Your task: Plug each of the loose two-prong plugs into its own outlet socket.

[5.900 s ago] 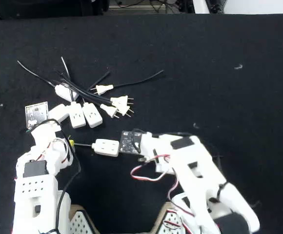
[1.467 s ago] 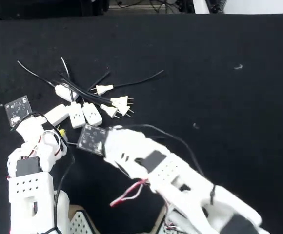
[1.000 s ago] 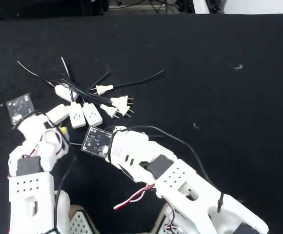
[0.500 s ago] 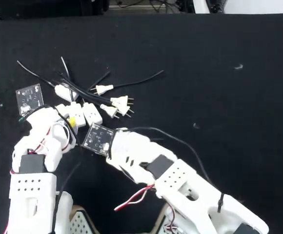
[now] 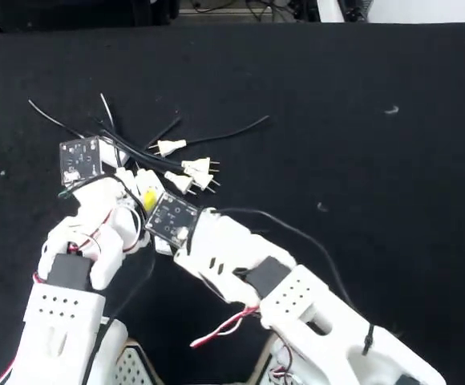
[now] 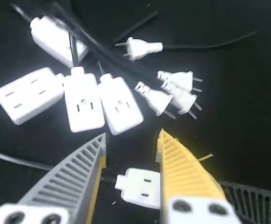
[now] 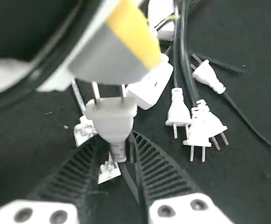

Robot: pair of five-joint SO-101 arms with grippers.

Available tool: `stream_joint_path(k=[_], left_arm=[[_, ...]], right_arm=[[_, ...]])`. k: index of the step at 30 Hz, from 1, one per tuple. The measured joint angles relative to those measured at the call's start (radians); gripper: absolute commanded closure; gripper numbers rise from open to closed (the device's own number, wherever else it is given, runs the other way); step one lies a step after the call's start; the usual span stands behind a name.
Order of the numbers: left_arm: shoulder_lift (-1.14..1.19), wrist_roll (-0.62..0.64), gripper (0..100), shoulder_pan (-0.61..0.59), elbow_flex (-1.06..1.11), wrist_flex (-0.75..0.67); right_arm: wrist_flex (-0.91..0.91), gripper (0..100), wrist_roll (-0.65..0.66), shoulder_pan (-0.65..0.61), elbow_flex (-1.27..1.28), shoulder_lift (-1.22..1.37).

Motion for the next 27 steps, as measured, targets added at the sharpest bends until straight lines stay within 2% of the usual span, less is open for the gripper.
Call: stream_joint_path(k=[8, 17, 27], left_arm=[[-0.011, 0.000, 82, -0.006, -0.002, -0.006], [0.002, 0.002, 82, -0.138, 0.058, -0.066], [0.003, -0.003, 82, -0.209, 0.068, -0.083]], right_arm=[[0.002, 98.8, 0.000, -0.003, 0.063, -0.147], [0.000, 98.8, -0.002, -0.003, 0.063, -0.175], [0.000, 98.8, -0.002, -0.005, 0.063, -0.176]])
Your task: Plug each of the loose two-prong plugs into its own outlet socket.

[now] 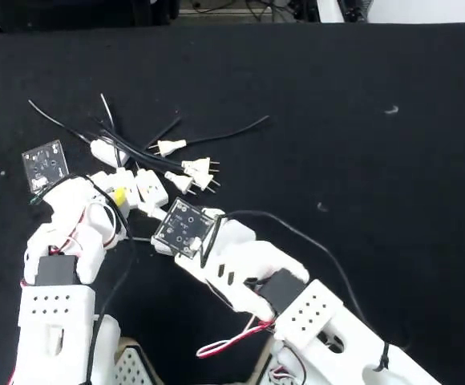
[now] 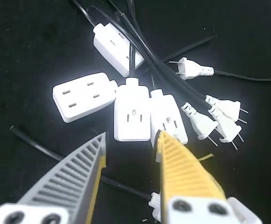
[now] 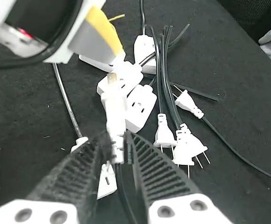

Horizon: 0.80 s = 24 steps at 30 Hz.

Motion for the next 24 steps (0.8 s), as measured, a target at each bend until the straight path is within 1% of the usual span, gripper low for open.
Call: stream_joint_path(k=[4, 9, 15, 17, 21, 24], left_arm=[[0.000, 0.002, 82, 0.005, -0.011, 0.000], [0.000, 0.003, 82, 0.012, -0.081, 0.000], [0.000, 0.002, 82, 0.166, -0.084, 0.034], [0.000, -0.011, 82, 0.189, -0.084, 0.034], [-0.002, -0.060, 82, 0.190, -0.071, 0.034], [0.000, -0.069, 82, 0.181, -0.054, 0.032]], right_arm=[[0.000, 98.8, 0.000, 0.000, 0.000, 0.000], [0.000, 98.8, 0.000, 0.000, 0.000, 0.000], [0.000, 98.8, 0.000, 0.000, 0.000, 0.000], [0.000, 98.8, 0.000, 0.000, 0.000, 0.000], [0.014, 98.8, 0.000, -0.002, 0.000, -0.015], [0.023, 98.8, 0.000, -0.002, 0.000, -0.017]])
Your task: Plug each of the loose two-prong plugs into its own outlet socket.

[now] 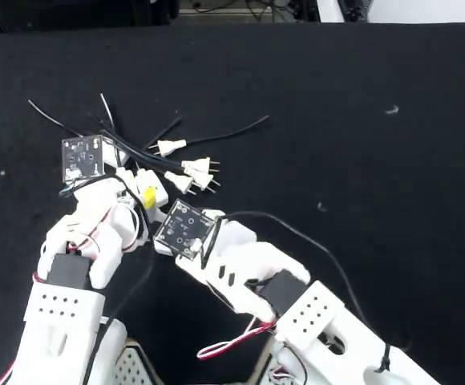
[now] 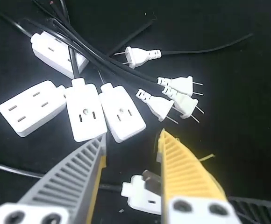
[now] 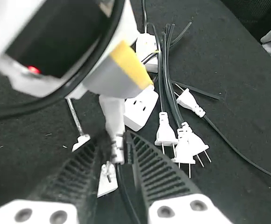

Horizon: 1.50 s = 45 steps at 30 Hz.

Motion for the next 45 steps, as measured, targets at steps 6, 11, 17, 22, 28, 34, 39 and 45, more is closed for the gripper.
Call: stream_joint_path(k=[6, 11, 17, 22, 28, 34, 39, 45], left_arm=[[0.000, -0.006, 82, -0.046, 0.077, -0.078], [0.000, -0.008, 82, -0.048, 0.092, -0.106], [0.000, -0.008, 82, -0.048, 0.092, -0.106], [0.000, -0.008, 82, -0.049, 0.114, -0.112], [0.000, -0.008, 82, -0.049, 0.114, -0.112], [0.000, -0.008, 82, -0.049, 0.114, -0.112], [0.000, -0.008, 82, -0.032, 0.114, -0.112], [0.000, -0.008, 82, -0.026, 0.114, -0.112]], right_arm=[[0.000, 98.8, 0.000, 0.000, 0.000, 0.000], [0.000, 98.8, 0.000, 0.002, 0.000, 0.000], [0.000, 98.8, -0.009, 0.002, 0.000, 0.000], [0.000, 98.8, -0.009, 0.002, 0.000, 0.000], [0.000, 98.8, -0.009, 0.002, 0.000, 0.000], [0.003, 98.8, -0.009, 0.002, -0.002, 0.000], [0.074, 98.8, -0.009, 0.002, -0.061, 0.000], [0.086, 98.8, -0.009, 0.002, -0.072, 0.000]])
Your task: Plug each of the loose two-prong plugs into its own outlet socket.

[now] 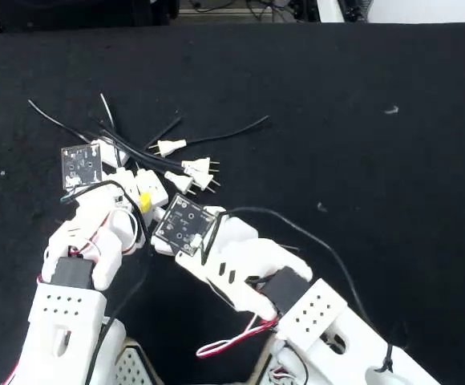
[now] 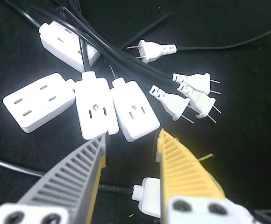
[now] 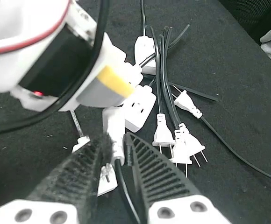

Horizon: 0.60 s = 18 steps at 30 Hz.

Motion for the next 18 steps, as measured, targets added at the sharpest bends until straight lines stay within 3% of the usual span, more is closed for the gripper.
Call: stream_joint_path(k=[18], left_arm=[[0.000, 0.000, 82, 0.002, 0.032, 0.000]], right_arm=[[0.080, 98.8, -0.035, 0.011, -0.095, 0.000]])
